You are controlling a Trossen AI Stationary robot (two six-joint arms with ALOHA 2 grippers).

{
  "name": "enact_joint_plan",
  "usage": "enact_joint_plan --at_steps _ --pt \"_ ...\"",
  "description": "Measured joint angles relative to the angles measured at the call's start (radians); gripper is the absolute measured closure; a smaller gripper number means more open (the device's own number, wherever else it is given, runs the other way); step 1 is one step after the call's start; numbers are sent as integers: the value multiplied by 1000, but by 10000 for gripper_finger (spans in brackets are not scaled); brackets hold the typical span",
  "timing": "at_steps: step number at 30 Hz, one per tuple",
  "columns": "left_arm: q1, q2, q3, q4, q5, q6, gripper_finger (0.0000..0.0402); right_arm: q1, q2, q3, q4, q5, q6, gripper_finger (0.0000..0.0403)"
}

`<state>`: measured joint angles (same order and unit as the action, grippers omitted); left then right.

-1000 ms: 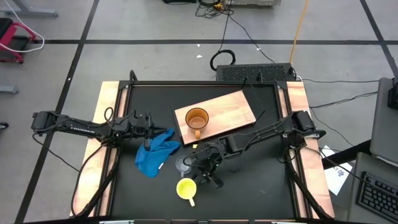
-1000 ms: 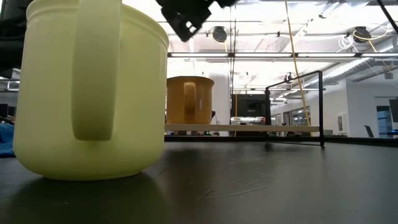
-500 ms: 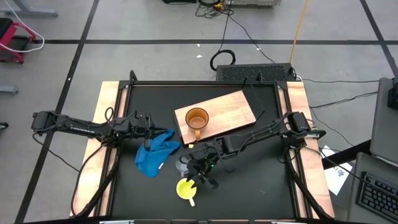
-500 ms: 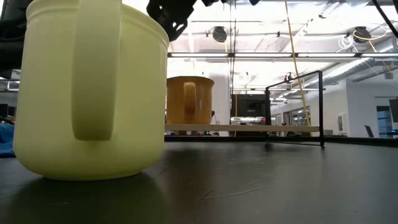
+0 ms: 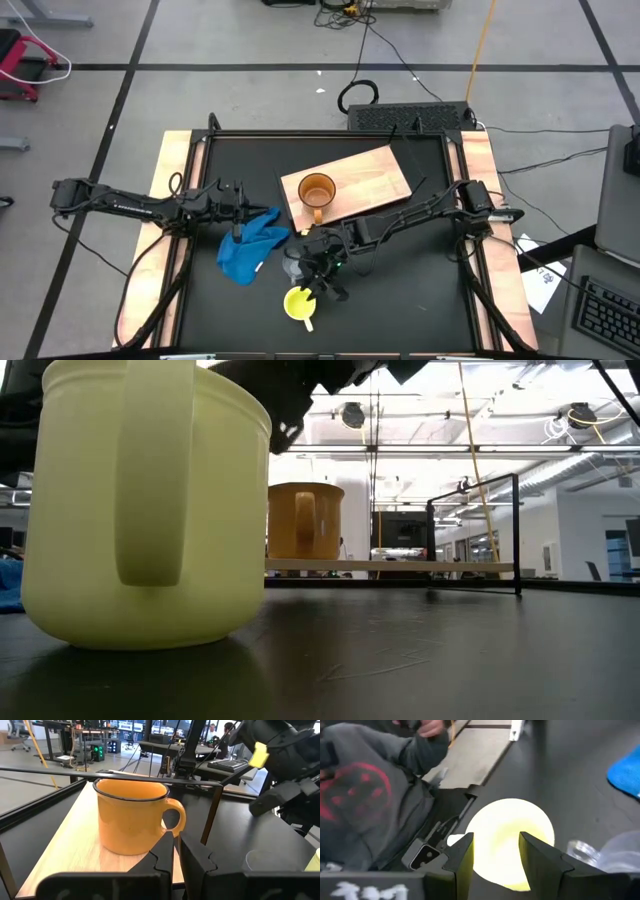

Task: Stack small to large cups/mugs on shelf
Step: Put the yellow mug on the shelf

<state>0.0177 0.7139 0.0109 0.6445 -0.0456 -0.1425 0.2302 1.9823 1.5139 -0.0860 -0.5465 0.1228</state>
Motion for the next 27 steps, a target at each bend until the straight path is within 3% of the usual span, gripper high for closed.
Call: enact_joint_plan --at_steps 7,13,27 --pt "0 0 0 -2 0 2 371 1 0 0 -14 42 75 254" --pt "0 0 0 -11 0 1 371 13 -1 0 -105 209 75 254" --pt "0 0 0 -21 0 1 371 34 -1 0 -152 232 150 254"
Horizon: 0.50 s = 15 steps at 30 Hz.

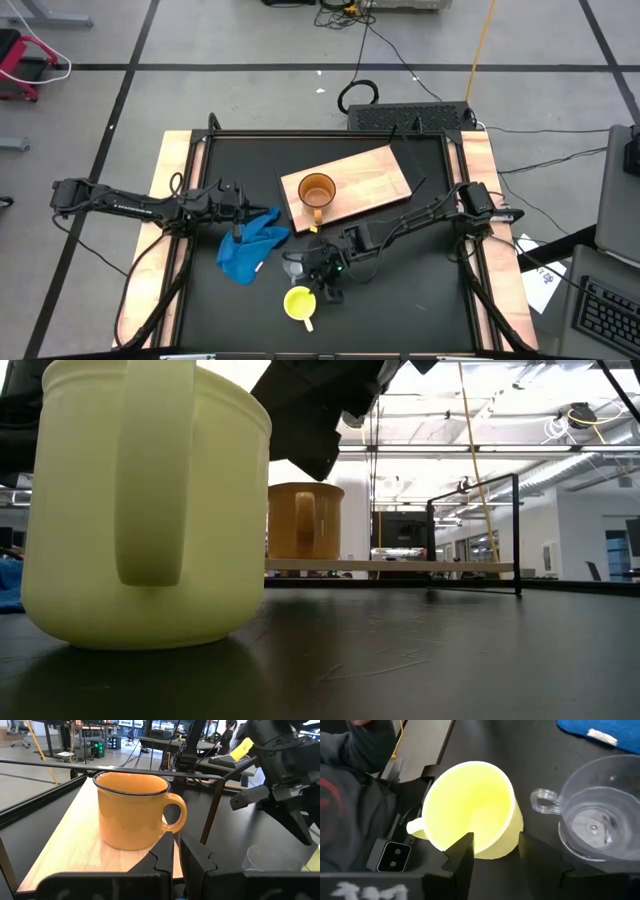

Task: Stack small to large cups/mugs on shelf
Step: Put the yellow mug on the shelf

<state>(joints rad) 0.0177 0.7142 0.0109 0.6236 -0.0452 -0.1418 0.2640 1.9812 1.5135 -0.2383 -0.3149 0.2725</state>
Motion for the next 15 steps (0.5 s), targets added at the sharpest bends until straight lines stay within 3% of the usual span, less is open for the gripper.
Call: enact_joint_plan --at_steps 15 --pt "0 0 0 0 0 2 371 4 30 0 42 0 61 254"
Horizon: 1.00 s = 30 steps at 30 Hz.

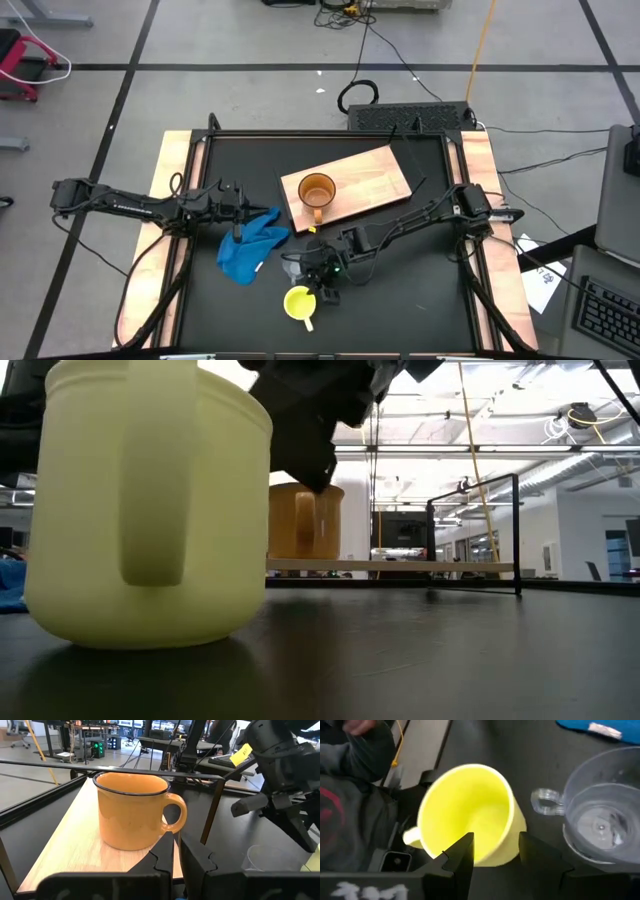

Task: Stack small to large cups/mugs on shelf
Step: Put the yellow mug on the shelf

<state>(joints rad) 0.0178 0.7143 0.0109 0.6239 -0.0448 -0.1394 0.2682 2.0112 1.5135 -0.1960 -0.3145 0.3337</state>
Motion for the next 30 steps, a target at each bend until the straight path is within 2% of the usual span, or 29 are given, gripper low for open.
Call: enact_joint_plan --at_steps 24,30 --pt "0 0 0 -20 1 5 371 18 31 -1 39 -4 44 255" --pt "0 0 0 -25 1 5 371 27 31 -1 53 -4 9 281"
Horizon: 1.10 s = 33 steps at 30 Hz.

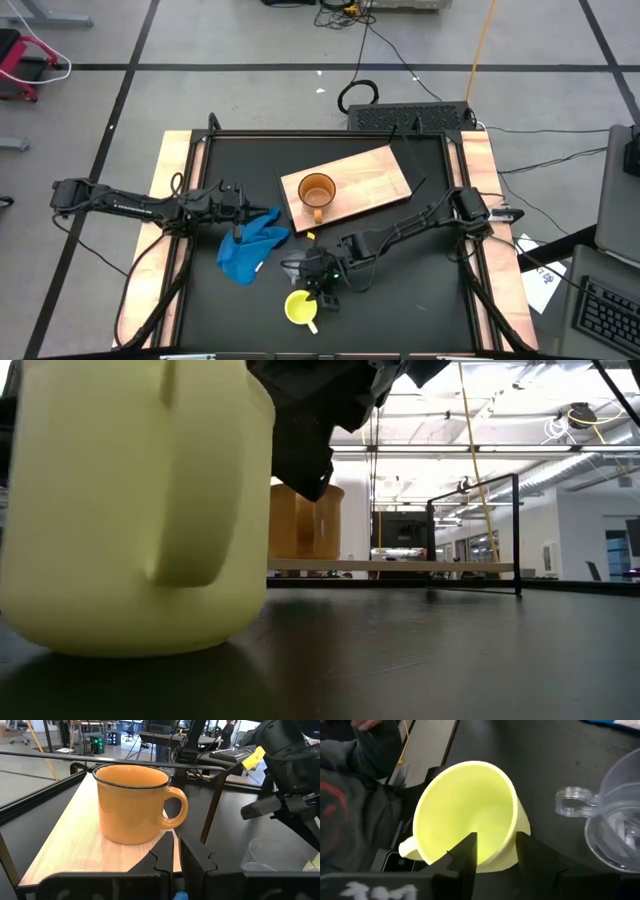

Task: Stack small to large cups/mugs on shelf
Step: Put the yellow mug on the shelf

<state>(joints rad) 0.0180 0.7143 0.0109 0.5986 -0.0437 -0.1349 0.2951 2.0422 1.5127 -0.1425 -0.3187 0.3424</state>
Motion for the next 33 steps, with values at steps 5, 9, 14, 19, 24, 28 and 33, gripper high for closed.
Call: enact_joint_plan --at_steps 5,9,14,19,24,28,33 --pt "0 0 0 -5 -1 2 371 0 0 0 1 0 -16 325" --pt "0 0 0 -5 -1 5 371 0 0 0 1 0 -22 368" --pt "0 0 0 -5 -1 4 371 0 0 0 -7 0 -36 396" --pt "0 0 0 -19 -1 4 371 0 -1 0 -41 3 -37 400" --pt "0 0 0 -28 -2 3 371 -1 -33 0 -122 60 -61 401" --pt "0 0 0 -28 -2 3 371 -2 -79 0 -226 163 -86 401" --pt "0 0 0 -28 -2 3 371 6 -130 0 -367 293 -91 402"
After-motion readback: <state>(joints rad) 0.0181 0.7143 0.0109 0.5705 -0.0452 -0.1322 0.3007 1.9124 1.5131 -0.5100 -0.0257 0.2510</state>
